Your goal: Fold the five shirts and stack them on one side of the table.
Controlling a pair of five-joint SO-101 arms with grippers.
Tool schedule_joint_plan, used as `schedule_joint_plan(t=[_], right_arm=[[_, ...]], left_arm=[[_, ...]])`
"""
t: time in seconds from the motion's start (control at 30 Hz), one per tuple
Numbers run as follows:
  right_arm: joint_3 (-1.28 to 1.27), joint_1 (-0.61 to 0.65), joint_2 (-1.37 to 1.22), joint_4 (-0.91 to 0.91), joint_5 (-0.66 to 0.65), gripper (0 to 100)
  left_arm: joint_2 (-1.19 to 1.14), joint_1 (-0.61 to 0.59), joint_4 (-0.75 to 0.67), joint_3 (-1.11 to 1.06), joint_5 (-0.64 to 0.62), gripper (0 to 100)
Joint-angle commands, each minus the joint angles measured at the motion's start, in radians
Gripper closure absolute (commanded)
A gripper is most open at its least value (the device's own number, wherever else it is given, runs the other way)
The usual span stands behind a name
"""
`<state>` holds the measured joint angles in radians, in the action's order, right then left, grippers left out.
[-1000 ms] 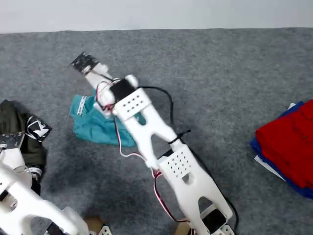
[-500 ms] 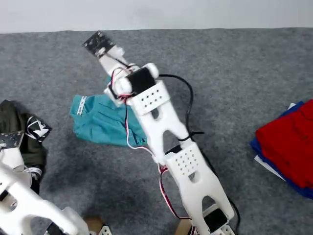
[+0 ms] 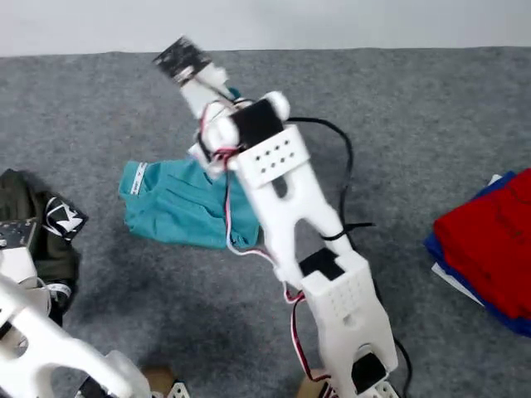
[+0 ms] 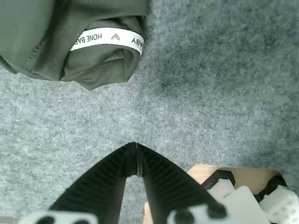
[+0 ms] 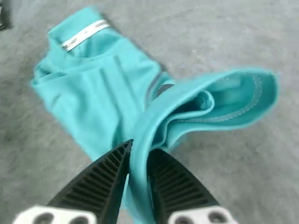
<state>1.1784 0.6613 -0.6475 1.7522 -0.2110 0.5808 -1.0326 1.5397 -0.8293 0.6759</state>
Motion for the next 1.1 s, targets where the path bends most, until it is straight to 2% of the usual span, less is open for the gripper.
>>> schedule_joint_plan(t=[0.0, 0.53, 0.8, 0.87, 1.0, 1.07], right_arm=[[0.006, 0.051, 0.036, -0.025, -0.005, 99.0], [0.008, 0.079, -0.292, -0.314, -0.008, 99.0], [0.008, 0.176, -0.329, -0.371, -0.011, 98.3], [0.008, 0.188, -0.329, -0.371, -0.011, 93.9], [0.008, 0.196, -0.326, -0.363, -0.005, 75.7], [0.009, 0.194, -0.318, -0.363, -0.005, 69.6]], left_arm=[[0.023, 0.008, -0.014, 0.031, -0.002, 100], [0.023, 0.008, -0.008, 0.027, -0.002, 100], [0.023, 0.008, -0.012, 0.025, -0.002, 100], [0.023, 0.008, -0.012, 0.025, -0.002, 100], [0.023, 0.008, -0.012, 0.025, -0.002, 100], [0.023, 0.008, -0.012, 0.025, -0.002, 100]])
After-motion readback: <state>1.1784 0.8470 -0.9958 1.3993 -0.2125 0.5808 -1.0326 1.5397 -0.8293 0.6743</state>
